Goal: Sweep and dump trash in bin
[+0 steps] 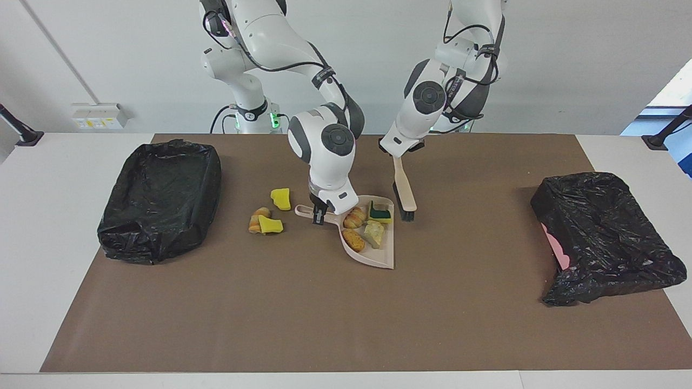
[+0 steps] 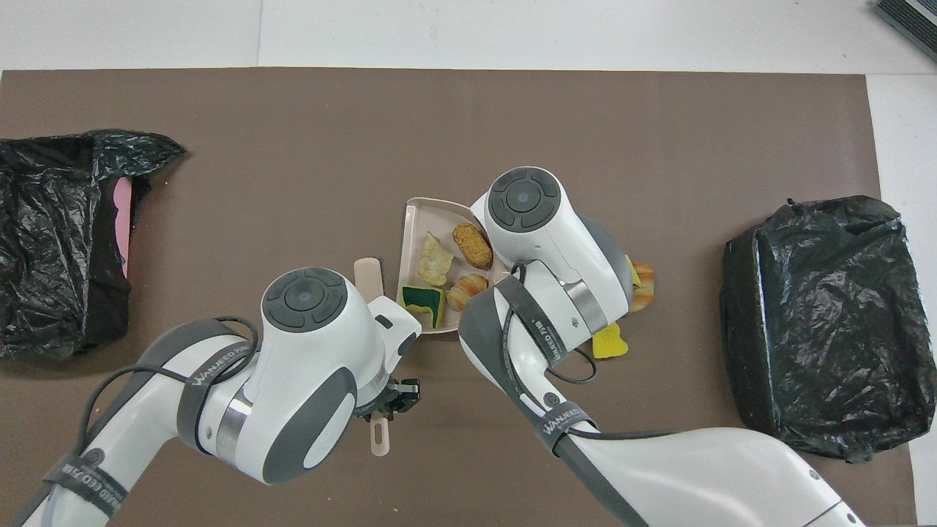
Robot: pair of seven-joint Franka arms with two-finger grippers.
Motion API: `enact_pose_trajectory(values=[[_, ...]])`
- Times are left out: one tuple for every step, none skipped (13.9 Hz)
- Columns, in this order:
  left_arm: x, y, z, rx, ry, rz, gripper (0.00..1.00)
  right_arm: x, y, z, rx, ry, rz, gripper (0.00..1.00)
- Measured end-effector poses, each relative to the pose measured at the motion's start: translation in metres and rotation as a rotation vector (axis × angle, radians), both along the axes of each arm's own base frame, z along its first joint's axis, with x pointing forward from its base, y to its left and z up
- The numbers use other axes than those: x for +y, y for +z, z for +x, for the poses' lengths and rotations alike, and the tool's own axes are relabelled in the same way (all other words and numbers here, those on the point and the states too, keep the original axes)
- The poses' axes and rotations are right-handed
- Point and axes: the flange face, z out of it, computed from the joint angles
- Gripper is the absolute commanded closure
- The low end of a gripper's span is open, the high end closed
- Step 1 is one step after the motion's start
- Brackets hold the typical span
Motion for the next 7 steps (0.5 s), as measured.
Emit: enact_pose_trajectory(values=[[-0.002, 0.000, -0.004, 0.011, 0.019, 0.018, 1.00, 0.000, 0.000, 0.000, -0.001, -0.008, -0.001, 1.00], [-0.003, -0.001, -0.010, 0.024, 0.026, 0.033, 1.00, -0.001, 0.000, 0.000, -0.001, -0.012, -0.001, 1.00], [-0.007, -0.001, -0.018, 0.032, 0.023, 0.044, 1.00, -0.002, 0.000, 0.001, -0.001, -0.016, 0.000, 1.00], [-0.011, -0.002, -0.028, 0.038, 0.023, 0.054, 1.00, -0.007, 0.001, 0.004, -0.004, -0.025, 0.001, 1.00], [-0.015, -0.003, -0.040, 0.048, 0.024, 0.060, 1.00, -0.016, 0.006, 0.008, -0.010, -0.040, 0.004, 1.00], [-0.021, -0.003, -0.052, 0.060, 0.020, 0.056, 1.00, -0.028, 0.016, 0.013, -0.020, -0.061, 0.009, 1.00], [-0.025, -0.005, -0.064, 0.076, 0.012, 0.051, 1.00, -0.043, 0.028, 0.018, -0.027, -0.085, 0.013, 1.00]])
